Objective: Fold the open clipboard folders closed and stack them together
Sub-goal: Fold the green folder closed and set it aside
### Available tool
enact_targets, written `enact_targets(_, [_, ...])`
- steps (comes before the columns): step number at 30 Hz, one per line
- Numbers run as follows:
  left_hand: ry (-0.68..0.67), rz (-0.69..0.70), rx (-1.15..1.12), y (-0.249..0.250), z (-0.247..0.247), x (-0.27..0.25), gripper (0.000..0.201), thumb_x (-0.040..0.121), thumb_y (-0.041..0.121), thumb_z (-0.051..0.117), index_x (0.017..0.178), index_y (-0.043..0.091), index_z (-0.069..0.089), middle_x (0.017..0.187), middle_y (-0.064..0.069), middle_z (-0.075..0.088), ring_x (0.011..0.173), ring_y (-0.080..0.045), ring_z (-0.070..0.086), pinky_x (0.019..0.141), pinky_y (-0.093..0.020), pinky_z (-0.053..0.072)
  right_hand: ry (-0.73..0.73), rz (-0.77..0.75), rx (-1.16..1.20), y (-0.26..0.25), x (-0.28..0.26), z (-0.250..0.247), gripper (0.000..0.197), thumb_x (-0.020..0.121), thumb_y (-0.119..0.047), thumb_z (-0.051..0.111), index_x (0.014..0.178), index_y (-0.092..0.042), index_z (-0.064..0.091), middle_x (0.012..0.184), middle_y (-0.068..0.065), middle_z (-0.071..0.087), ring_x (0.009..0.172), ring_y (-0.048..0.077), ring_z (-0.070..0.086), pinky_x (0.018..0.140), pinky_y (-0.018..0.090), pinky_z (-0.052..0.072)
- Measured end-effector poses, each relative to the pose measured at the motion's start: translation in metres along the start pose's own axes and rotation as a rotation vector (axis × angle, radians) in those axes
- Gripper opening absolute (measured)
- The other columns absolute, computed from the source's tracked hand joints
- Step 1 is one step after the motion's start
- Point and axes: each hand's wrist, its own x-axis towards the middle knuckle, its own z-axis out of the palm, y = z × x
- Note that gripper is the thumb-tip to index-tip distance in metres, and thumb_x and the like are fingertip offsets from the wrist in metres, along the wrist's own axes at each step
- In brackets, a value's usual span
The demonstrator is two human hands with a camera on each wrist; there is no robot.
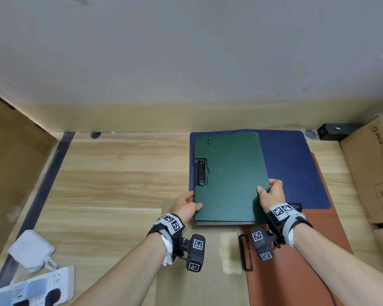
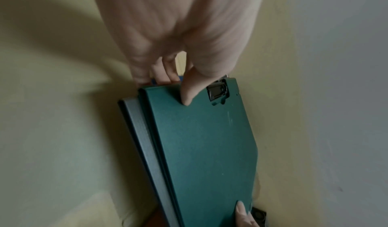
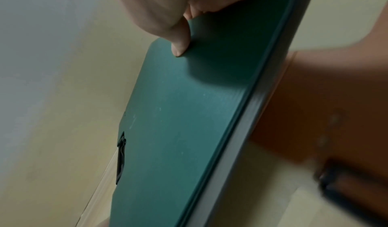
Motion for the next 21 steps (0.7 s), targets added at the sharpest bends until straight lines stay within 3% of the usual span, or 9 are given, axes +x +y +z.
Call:
enact_targets(6, [0.090, 0.038, -0.051, 0.006, -0.089, 0.004, 0.061, 0.084, -0.015, 0.059, 0.141, 0.002, 0.045, 0.141, -0.011, 0.056, 0.125, -0.021, 0.057, 0.110, -0.039, 0.043, -0.079, -0.061, 0.032, -0.040, -0.025, 0.073, 0.045, 0.089, -0.008, 0.064, 0.127, 0.000, 0.042, 0.117, 0.015, 0.055, 0.110, 0.030, 0.054, 0.095, 0.032, 0.038])
enact_targets(9, [0.154, 0.050, -0.071, 0.004, -0.138, 0.009, 0.058, 0.086, -0.016, 0.055, 0.141, 0.002, 0.046, 0.137, -0.009, 0.059, 0.120, -0.019, 0.059, 0.102, -0.030, 0.047, -0.142, -0.077, 0.047, -0.060, -0.040, 0.120, 0.048, 0.089, -0.003, 0.063, 0.130, 0.003, 0.041, 0.129, 0.019, 0.051, 0.121, 0.032, 0.050, 0.098, 0.029, 0.035])
enact_targets(12, [0.225, 0.076, -0.101, 0.003, -0.183, 0.017, 0.058, 0.088, -0.018, 0.052, 0.141, 0.004, 0.046, 0.137, -0.007, 0.059, 0.116, -0.017, 0.060, 0.099, -0.026, 0.046, -0.198, -0.084, 0.065, -0.073, -0.053, 0.170, 0.050, 0.088, -0.001, 0.064, 0.131, 0.000, 0.040, 0.130, 0.016, 0.052, 0.122, 0.029, 0.051, 0.095, 0.024, 0.034])
enact_targets(18, [0.351, 0.109, -0.090, -0.002, -0.253, 0.031, 0.053, 0.089, -0.018, 0.050, 0.138, 0.003, 0.051, 0.132, -0.004, 0.061, 0.115, -0.018, 0.060, 0.103, -0.030, 0.045, -0.279, -0.130, -0.031, -0.087, -0.070, 0.248, 0.048, 0.083, -0.009, 0.071, 0.125, -0.007, 0.048, 0.124, 0.011, 0.061, 0.117, 0.029, 0.058, 0.104, 0.037, 0.043])
enact_targets(21, [0.384, 0.137, -0.063, -0.003, -0.275, 0.034, 0.055, 0.088, -0.020, 0.049, 0.139, 0.000, 0.048, 0.127, 0.001, 0.058, 0.119, -0.016, 0.056, 0.102, -0.026, 0.041, -0.288, -0.182, -0.110, -0.090, -0.070, 0.269, 0.046, 0.077, -0.018, 0.077, 0.116, -0.014, 0.053, 0.116, 0.007, 0.063, 0.109, 0.027, 0.061, 0.100, 0.043, 0.048])
